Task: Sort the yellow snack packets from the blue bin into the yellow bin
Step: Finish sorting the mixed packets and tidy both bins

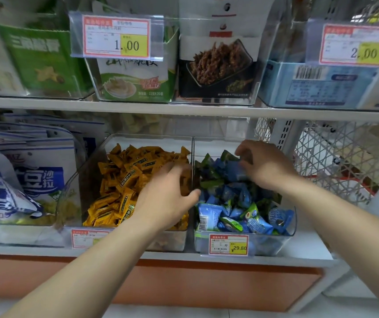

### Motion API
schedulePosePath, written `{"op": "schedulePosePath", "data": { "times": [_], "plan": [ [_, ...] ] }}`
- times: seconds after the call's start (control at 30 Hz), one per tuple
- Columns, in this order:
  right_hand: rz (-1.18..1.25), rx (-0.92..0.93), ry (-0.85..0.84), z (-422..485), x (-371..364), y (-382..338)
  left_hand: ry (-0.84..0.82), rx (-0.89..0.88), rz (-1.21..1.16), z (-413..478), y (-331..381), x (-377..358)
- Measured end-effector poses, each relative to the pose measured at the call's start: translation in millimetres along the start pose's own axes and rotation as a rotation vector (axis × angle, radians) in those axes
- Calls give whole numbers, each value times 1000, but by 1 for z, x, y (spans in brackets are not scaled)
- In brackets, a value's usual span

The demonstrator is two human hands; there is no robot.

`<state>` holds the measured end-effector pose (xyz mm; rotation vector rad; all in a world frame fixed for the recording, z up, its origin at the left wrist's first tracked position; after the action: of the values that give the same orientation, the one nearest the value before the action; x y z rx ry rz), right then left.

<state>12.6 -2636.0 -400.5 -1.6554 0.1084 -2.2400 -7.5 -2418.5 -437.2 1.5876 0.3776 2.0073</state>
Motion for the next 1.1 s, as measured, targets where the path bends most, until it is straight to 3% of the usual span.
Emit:
{"op": "schedulePosePath", "data": {
  "times": [0.07, 0.13, 0.23, 0.3, 0.37, 0.57, 0.83, 1.0, 1.1],
  "plan": [
    [-196, -4, 15, 9, 2, 8, -13, 44, 26, 1, -9, -2],
    [-45, 114, 82, 25, -2, -12, -46, 50, 42, 2, -12, -7],
    [279, 163, -235, 54, -57, -46, -94, 56, 34, 2, -13, -14],
    [217, 119, -442, 68, -97, -48, -84, 61, 13, 4, -14, -13],
    [127, 91, -537, 73, -122, -39, -83, 59, 5, 4, -15, -14],
    [77, 187, -606, 70, -142, -14, -80, 39, -41, 3, -17, -15],
    [111, 191, -608, 74, -165, -10, -86, 37, -63, 3, -19, -17],
    [81, 188, -697, 73, -179, -8, -82, 47, -63, 3, -20, -17],
    [64, 179, -635, 80, -174, -9, -85, 50, -72, 2, -20, -17]
  ]
}}
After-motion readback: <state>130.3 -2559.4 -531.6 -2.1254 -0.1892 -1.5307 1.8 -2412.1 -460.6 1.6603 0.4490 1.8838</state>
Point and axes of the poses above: each hand's wrist, its own z-axis towards the middle knuckle, its own x-axis out of the back of the hand, y = z × x, the point moved 9 cm from there along z, towards the middle knuckle, and after that the axes turned 10 degrees about x, right-handed, at the moved point
